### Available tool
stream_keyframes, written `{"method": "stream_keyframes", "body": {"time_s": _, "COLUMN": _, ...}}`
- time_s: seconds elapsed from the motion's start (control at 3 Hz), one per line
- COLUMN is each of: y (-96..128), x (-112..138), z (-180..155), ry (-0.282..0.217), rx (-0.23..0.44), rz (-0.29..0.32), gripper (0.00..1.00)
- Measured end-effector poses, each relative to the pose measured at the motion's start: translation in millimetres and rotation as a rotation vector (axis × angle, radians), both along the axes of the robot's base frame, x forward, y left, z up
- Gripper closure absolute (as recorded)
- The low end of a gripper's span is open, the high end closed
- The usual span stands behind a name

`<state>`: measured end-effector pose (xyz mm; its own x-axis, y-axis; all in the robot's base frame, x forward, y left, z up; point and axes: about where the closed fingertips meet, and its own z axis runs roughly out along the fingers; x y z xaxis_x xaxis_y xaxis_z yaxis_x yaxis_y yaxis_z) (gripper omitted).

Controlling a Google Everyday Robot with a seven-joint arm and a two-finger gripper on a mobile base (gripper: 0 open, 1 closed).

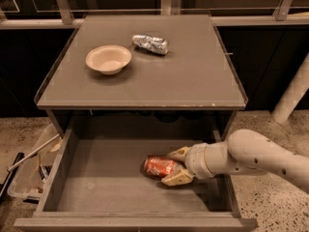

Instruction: Place coke can into top drawer

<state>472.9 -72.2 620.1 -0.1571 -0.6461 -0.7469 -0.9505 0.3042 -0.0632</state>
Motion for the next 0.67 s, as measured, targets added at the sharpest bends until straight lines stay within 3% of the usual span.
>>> {"method": "stream_keyframes", "body": {"time_s": 0.33, "y": 0.0, "x": 0.0, "z": 0.0, "ry": 0.000, "rx": 0.000, "rz": 0.000, "gripper": 0.00}}
{"method": "stream_keyframes", "body": {"time_s": 0.67, "y": 0.0, "x": 0.0, "z": 0.0, "ry": 0.000, "rx": 0.000, "rz": 0.000, "gripper": 0.00}}
